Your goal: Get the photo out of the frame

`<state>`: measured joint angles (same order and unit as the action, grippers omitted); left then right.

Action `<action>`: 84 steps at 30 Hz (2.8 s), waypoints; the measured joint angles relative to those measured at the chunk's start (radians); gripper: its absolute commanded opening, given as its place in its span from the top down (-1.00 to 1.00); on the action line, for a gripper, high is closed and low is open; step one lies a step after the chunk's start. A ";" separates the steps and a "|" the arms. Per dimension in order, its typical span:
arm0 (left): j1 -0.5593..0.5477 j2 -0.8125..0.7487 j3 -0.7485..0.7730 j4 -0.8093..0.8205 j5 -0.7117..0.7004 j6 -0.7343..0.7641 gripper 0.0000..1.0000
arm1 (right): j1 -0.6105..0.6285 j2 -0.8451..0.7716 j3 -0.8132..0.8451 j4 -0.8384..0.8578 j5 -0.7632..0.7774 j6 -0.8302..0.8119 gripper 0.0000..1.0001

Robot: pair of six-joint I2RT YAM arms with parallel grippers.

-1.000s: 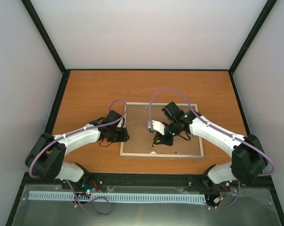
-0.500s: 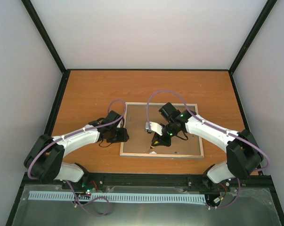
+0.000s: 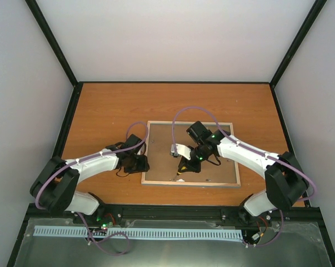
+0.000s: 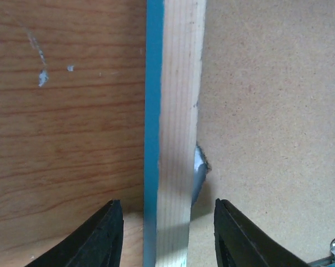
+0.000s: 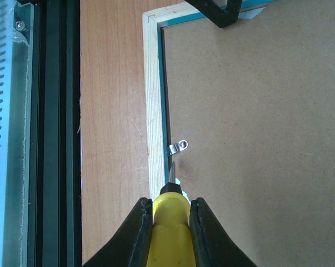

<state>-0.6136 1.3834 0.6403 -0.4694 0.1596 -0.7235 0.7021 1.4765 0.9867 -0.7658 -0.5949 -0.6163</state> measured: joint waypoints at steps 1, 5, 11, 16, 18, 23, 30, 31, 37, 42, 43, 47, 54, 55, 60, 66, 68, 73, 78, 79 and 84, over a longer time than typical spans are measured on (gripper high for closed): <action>0.000 0.005 -0.001 0.003 0.002 0.000 0.12 | 0.000 0.000 0.000 0.000 0.001 0.000 0.95; 0.000 0.018 -0.006 0.028 0.009 0.000 0.20 | 0.001 0.011 0.000 0.001 0.004 0.003 0.94; 0.000 0.022 -0.011 0.054 0.013 -0.005 0.32 | 0.007 0.025 0.000 0.003 0.007 0.003 0.94; 0.000 0.022 -0.019 0.064 0.010 -0.015 0.57 | 0.015 0.034 0.005 0.005 0.007 0.004 0.94; 0.001 0.019 -0.024 0.069 0.008 -0.023 0.65 | 0.021 0.041 0.011 0.006 0.008 0.003 0.94; 0.000 0.016 -0.031 0.092 0.018 -0.023 0.81 | 0.027 0.069 0.037 0.002 0.003 0.004 0.94; 0.000 0.015 -0.034 0.096 0.019 -0.023 0.98 | 0.035 0.108 0.069 0.001 -0.013 0.004 0.94; 0.000 0.015 -0.035 0.097 0.019 -0.023 0.99 | 0.035 0.111 0.071 0.001 -0.015 0.004 0.94; 0.000 0.015 -0.037 0.099 0.019 -0.023 0.98 | 0.037 0.114 0.074 0.003 -0.007 0.013 0.94; 0.000 0.015 -0.037 0.103 0.020 -0.023 0.98 | 0.043 0.114 0.092 -0.006 0.028 0.023 0.95; 0.000 0.016 -0.037 0.105 0.021 -0.023 0.99 | 0.043 0.114 0.099 -0.010 0.041 0.025 0.94; 0.000 0.016 -0.038 0.107 0.022 -0.023 0.99 | 0.044 0.112 0.133 -0.017 0.139 0.064 0.94; 0.002 0.016 -0.039 0.109 0.020 -0.019 0.99 | 0.043 0.047 0.188 -0.058 0.272 0.117 0.94; 0.007 0.016 -0.039 0.108 0.020 -0.016 0.99 | 0.043 0.036 0.197 -0.062 0.276 0.120 0.94; 0.062 0.018 -0.031 0.097 0.023 0.039 0.64 | 0.021 -0.016 0.201 -0.077 0.304 0.127 0.95; 0.155 0.066 0.073 0.026 -0.047 0.116 -0.24 | -0.165 -0.051 0.164 -0.080 0.344 0.111 0.94; 0.164 0.071 0.128 0.011 -0.073 0.118 -0.26 | -0.241 -0.066 0.145 -0.079 0.364 0.100 0.94; 0.141 0.038 0.203 -0.008 -0.094 0.116 -0.20 | -0.444 -0.085 0.120 -0.074 0.400 0.062 0.94; 0.000 -0.009 0.212 -0.053 -0.088 0.117 -0.13 | -0.647 -0.080 0.120 -0.050 0.425 0.022 0.94; -0.049 -0.022 0.212 -0.061 -0.075 0.115 -0.12 | -0.679 -0.073 0.119 -0.045 0.427 0.011 0.94; -0.207 -0.087 0.182 -0.070 -0.032 0.067 -0.05 | -0.760 -0.015 0.073 -0.016 0.449 -0.033 0.94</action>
<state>-0.8204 1.2961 0.8223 -0.5392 0.1272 -0.6563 -0.0578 1.4616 1.0595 -0.7818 -0.1463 -0.6491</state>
